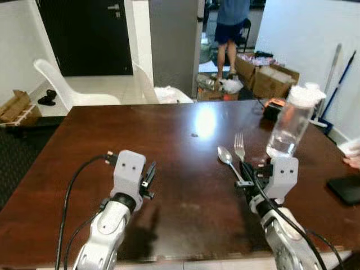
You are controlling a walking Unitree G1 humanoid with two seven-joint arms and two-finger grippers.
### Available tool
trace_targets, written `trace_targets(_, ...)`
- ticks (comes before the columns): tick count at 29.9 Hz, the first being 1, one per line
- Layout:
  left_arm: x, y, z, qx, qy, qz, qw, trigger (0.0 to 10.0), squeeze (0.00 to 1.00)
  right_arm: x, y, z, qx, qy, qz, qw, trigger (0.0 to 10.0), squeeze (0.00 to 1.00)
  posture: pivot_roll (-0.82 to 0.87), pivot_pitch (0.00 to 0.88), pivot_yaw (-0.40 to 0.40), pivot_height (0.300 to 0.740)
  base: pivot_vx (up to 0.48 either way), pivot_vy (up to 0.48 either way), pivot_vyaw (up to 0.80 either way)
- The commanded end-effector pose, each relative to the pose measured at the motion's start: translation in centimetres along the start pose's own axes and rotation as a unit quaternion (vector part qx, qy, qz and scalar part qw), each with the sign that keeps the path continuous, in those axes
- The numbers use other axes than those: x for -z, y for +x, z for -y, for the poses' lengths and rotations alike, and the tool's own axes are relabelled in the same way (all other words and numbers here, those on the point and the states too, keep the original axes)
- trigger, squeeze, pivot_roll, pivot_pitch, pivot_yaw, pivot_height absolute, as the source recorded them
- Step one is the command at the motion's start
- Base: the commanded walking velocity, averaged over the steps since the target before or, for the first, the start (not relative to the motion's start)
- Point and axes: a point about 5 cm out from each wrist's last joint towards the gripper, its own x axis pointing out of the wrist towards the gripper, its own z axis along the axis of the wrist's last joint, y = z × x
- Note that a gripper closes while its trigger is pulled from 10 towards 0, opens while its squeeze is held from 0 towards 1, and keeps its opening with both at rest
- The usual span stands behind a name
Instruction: Setting the table
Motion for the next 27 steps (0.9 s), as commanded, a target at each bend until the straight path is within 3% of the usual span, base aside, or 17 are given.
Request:
trace_targets(1, 0.6, -0.4, -0.3, -0.007, 0.002, -0.015, 1.000, 10.0, 0.00, 0.3, -0.1, -0.4, -0.014, 0.003, -0.009, 1.000, 10.0, 0.00, 0.01, 0.136, 0.082, 0.740, 0.472, 0.000, 0.00)
trace_targets(9, 0.6, -0.4, -0.2, -0.005, -0.003, -0.019, 1.000, 10.0, 0.00, 0.5, -0.4, -0.2, -0.018, -0.001, -0.022, 1.000, 10.0, 0.00, 0.01, 0.139, 0.082, 0.740, 0.427, 0.000, 0.00)
trace_targets(15, 0.7, -1.1, -0.2, 0.003, -0.016, -0.023, 1.000, 10.0, 0.00, 1.0, -1.3, 0.2, -0.024, -0.004, -0.044, 0.999, 10.0, 0.00, 0.01, 0.144, 0.085, 0.740, 0.000, 0.000, 0.00)
trace_targets(27, 1.0, -2.1, -0.7, -0.005, -0.020, -0.046, 0.999, 10.0, 0.00, 1.6, -2.5, -0.9, -0.070, 0.015, -0.078, 0.994, 10.0, 0.00, 0.01, 0.152, 0.089, 0.740, 0.000, 0.000, 0.00)
